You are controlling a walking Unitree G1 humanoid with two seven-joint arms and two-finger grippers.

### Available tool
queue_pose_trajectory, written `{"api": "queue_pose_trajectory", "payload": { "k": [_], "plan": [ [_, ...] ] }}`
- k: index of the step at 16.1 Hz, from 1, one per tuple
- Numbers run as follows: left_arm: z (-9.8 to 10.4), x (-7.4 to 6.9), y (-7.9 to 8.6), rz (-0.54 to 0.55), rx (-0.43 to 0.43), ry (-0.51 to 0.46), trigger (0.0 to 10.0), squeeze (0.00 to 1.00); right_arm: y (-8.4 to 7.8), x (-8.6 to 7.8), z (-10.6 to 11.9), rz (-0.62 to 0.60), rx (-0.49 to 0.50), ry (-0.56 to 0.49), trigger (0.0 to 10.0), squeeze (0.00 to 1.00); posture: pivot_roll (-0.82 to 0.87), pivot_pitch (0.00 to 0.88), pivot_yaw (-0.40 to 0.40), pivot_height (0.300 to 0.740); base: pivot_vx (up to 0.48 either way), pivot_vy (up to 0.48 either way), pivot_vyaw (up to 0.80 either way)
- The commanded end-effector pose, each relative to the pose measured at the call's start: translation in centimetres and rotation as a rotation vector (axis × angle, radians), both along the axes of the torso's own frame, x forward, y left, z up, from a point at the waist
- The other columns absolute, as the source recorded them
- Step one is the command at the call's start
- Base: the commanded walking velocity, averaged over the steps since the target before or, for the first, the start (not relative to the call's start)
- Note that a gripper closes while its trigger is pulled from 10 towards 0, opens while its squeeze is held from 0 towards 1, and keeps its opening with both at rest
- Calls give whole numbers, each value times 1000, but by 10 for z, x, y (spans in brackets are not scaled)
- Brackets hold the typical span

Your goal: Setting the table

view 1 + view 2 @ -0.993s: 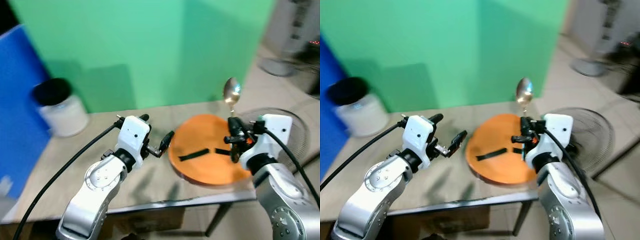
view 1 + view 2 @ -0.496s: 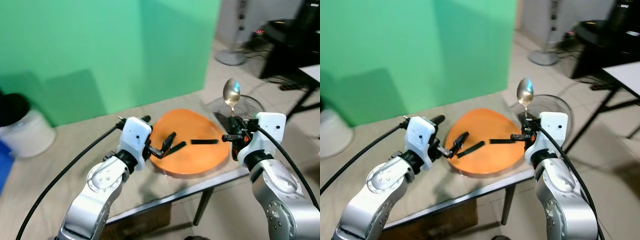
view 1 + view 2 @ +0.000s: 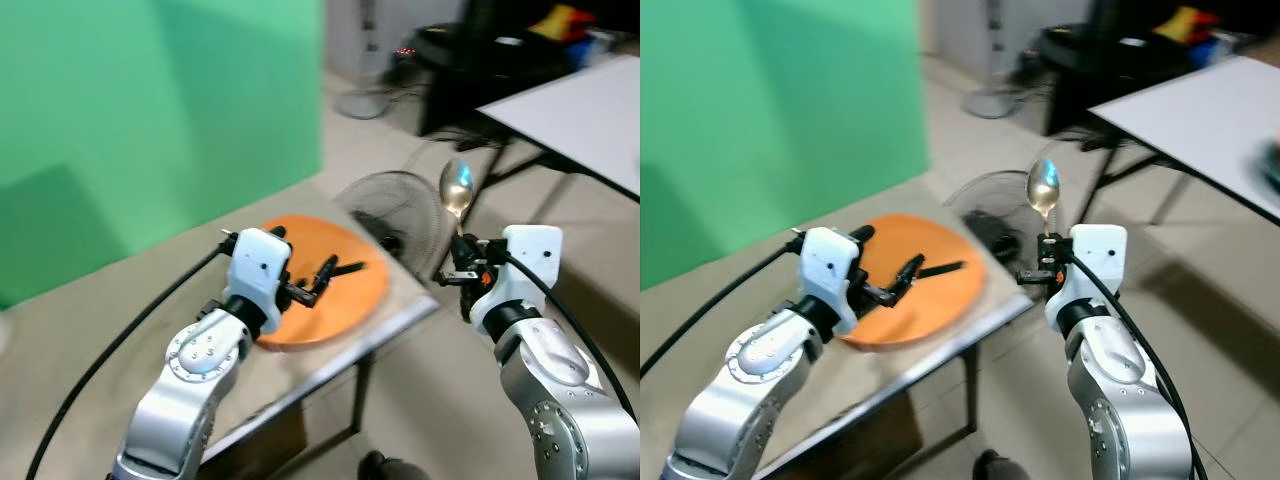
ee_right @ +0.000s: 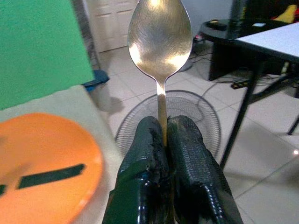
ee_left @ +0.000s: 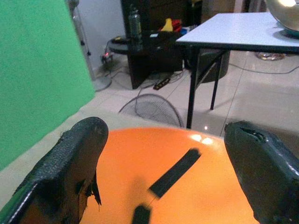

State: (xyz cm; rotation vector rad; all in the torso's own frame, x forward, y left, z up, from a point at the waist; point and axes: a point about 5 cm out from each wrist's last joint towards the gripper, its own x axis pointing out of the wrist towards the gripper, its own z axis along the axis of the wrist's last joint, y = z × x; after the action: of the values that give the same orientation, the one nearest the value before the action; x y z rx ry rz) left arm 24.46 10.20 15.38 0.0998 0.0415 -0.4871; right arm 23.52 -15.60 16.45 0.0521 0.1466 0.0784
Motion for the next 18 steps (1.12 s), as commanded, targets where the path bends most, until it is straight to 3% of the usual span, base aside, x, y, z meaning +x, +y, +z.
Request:
{"api": "queue_pose_trajectory", "payload": {
  "k": [1,11,14,15,18],
  "plan": [
    [1,0,-1,10,0,-7,10000,0,-3,1,1,-7,-15,3,10000,0,65,0,40,740,0,0,-800],
    [-1,1,4,61,-47,44,10000,0,-7,-5,-1,-39,-29,24,10000,0,51,0,49,740,0,0,-800],
    [-3,2,6,63,-43,49,10000,0,-14,-7,1,-84,-27,15,10000,0,45,0,55,740,0,0,-800],
    [-3,3,8,69,-10,8,10000,0,-16,-8,1,-97,-28,17,10000,0,45,0,54,740,0,0,-800],
    [-3,4,13,89,6,9,10000,0,-13,-9,0,-93,-24,23,10000,0,46,0,53,740,0,0,-800]
  ]
}}
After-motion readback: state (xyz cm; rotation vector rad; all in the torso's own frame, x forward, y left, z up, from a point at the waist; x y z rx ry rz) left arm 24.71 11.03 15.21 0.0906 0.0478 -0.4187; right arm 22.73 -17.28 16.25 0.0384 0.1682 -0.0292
